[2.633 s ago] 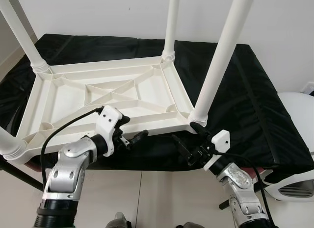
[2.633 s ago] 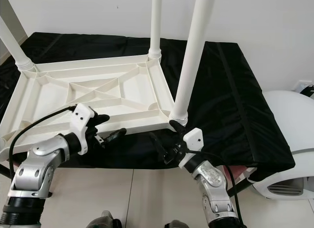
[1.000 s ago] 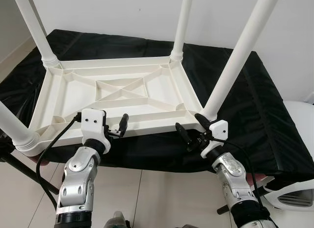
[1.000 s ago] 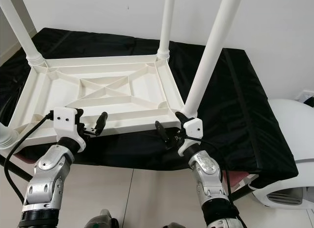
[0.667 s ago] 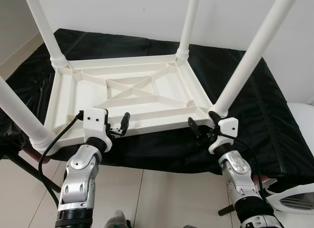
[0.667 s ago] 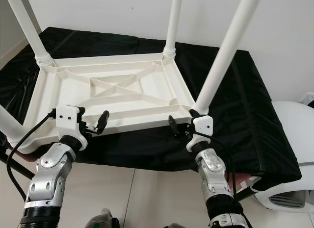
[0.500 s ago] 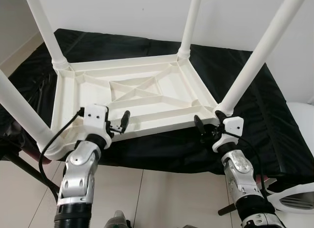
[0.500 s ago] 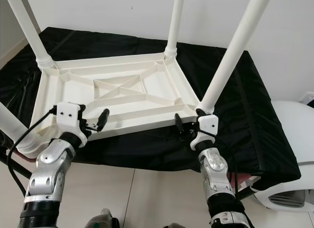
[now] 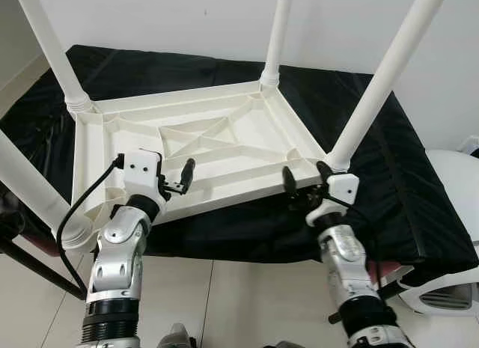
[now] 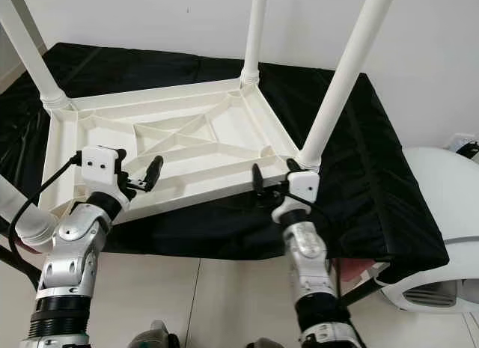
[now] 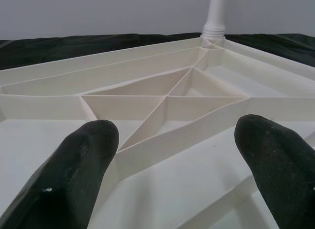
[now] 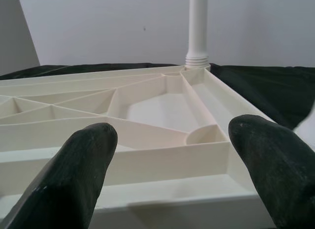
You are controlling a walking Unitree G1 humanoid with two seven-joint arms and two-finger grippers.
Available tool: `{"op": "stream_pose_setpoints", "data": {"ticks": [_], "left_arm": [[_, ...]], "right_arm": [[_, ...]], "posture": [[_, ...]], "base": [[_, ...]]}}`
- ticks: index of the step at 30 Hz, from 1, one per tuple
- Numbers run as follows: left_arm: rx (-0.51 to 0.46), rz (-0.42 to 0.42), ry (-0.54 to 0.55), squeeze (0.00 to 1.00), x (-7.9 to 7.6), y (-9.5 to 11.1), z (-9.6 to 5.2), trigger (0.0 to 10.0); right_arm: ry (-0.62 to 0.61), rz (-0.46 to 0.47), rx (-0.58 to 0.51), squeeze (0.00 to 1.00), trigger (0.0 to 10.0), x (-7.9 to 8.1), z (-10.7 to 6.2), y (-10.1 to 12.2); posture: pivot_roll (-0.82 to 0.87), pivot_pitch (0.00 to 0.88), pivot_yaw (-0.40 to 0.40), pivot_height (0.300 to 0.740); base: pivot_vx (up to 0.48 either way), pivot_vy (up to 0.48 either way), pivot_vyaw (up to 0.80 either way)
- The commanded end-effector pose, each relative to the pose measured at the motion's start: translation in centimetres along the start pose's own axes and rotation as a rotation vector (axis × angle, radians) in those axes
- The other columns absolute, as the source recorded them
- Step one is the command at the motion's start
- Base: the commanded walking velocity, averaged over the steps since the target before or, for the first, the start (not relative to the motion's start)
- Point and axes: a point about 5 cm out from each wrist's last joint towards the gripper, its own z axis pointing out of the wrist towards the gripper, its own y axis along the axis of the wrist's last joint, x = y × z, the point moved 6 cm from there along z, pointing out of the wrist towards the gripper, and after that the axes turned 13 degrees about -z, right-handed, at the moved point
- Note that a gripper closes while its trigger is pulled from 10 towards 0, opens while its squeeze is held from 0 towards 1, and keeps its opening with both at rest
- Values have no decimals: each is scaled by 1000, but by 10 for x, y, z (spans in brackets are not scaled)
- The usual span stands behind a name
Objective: Building children table
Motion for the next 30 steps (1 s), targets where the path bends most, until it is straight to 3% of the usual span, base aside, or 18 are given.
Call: {"op": "stream_pose_setpoints", "data": {"ticks": [1,13,20,23,27,30], "left_arm": [[-51,-23,224,0,24,1,-5,10000],[-93,-45,314,0,27,1,-13,10000],[-91,-18,336,0,31,-9,-36,10000],[-91,-13,345,0,32,-10,-40,10000],[-64,-87,354,0,32,-19,-49,10000],[-77,-80,354,0,29,-17,-50,10000]], "right_arm": [[10,-9,7,0,10000,7,2,2],[-20,-39,37,0,10000,13,6,5],[-61,-102,75,0,10000,-5,-9,6],[-61,-120,73,0,10000,-8,-12,5],[-25,-113,41,0,10000,-6,-20,7],[-23,-99,36,0,10000,-5,-20,9]], "posture": [[69,0,-50,740],[66,0,-59,740],[46,0,-54,740],[48,0,-56,740],[55,0,-61,740],[59,0,-64,740]], "base": [[0,0,0],[0,0,0],[0,0,0],[0,0,0],[0,0,0],[0,0,0]]}}
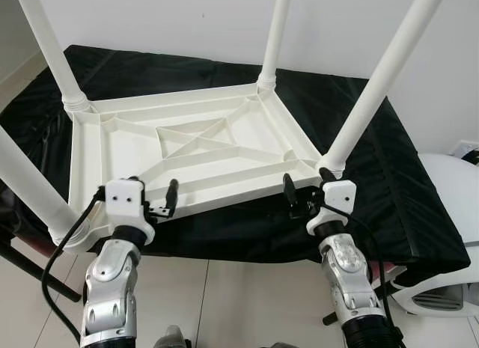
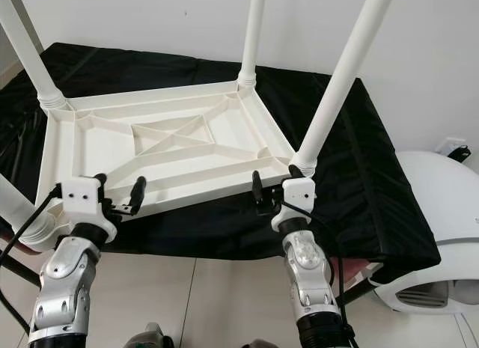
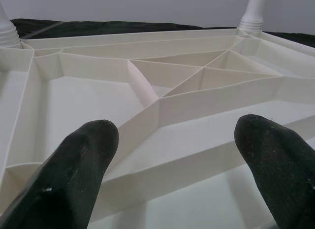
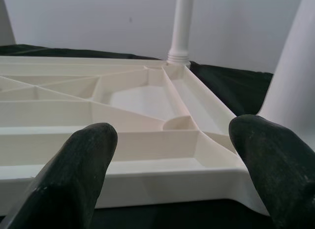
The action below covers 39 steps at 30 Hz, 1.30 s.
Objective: Building children table
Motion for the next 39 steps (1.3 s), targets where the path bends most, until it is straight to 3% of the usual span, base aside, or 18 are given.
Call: {"op": "stream_pose_setpoints", "data": {"ticks": [1,5,18,39], "left_arm": [[-55,-46,221,0,12,0,-4,10000],[-17,-17,218,0,12,-9,-7,10000],[-15,-40,210,0,11,-16,-15,10000],[-32,-8,150,0,9,-5,-8,10000]], "right_arm": [[0,22,-14,0,10000,0,-1,4],[10,19,-7,0,10000,2,-1,3],[51,13,16,0,10000,7,-6,-6],[57,7,-4,0,10000,7,1,-3]], "posture": [[63,0,-66,740],[66,0,-68,740],[72,0,-75,740],[71,0,-53,740]], "base": [[0,0,0],[0,0,0],[0,0,0],[0,0,0]]}}
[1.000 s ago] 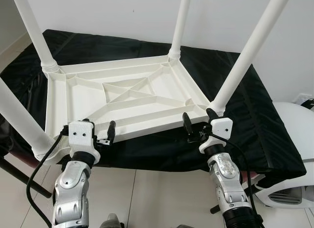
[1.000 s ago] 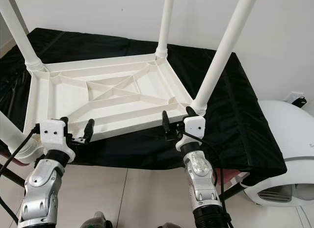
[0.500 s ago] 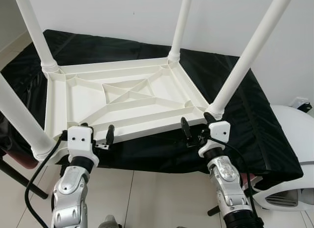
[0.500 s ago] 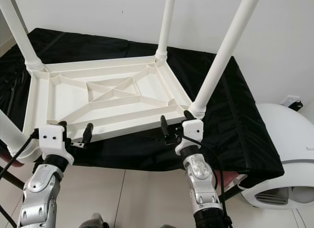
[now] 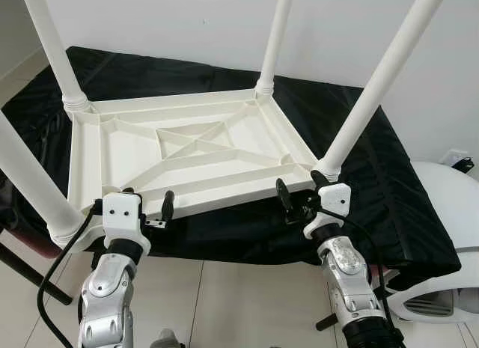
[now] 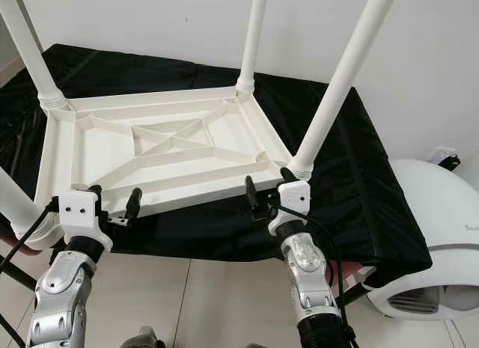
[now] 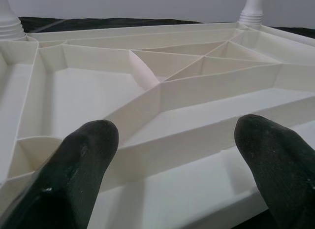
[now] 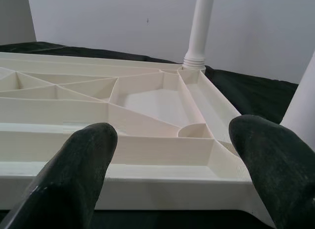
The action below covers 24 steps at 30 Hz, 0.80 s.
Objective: Building children table
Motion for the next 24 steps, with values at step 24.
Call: {"op": "stream_pose_setpoints", "data": {"ticks": [24], "left_arm": [[-74,-63,92,0,-5,13,23,10000]], "right_arm": [[-26,-7,-21,0,10000,-6,11,1]], "posture": [[39,0,-53,740]], "base": [[0,0,0]]}}
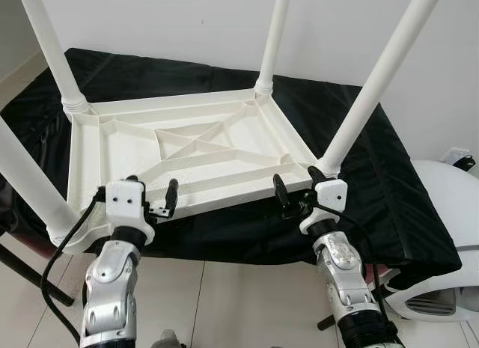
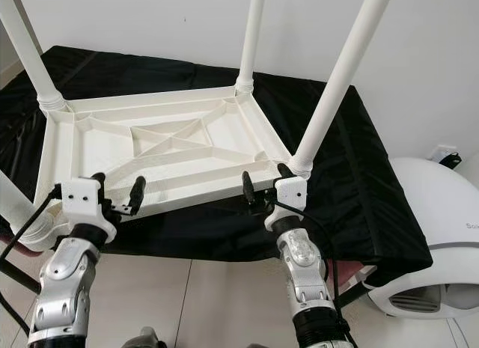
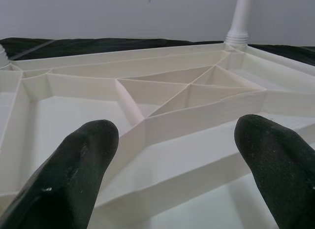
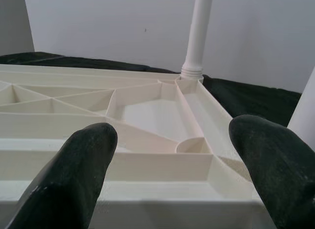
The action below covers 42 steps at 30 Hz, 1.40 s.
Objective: Building children table
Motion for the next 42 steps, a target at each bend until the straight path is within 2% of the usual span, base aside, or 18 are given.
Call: {"op": "stream_pose_setpoints", "data": {"ticks": [1,7,28,42], "left_arm": [[-32,-47,142,0,7,-1,3,10000],[-37,-62,132,0,3,-2,7,10000],[-22,-52,115,0,2,-3,6,10000],[-23,-57,124,0,3,-4,5,10000]], "right_arm": [[-13,-7,9,0,10000,-5,-1,-4],[-11,-23,-3,0,10000,-11,1,-1],[-11,2,-20,0,10000,-1,1,1],[-8,-5,-19,0,10000,-2,1,0]], "posture": [[39,0,-53,740],[20,0,-60,740],[44,0,-44,740],[40,0,-46,740]], "base": [[0,0,0],[0,0,0],[0,0,0],[0,0,0]]}}
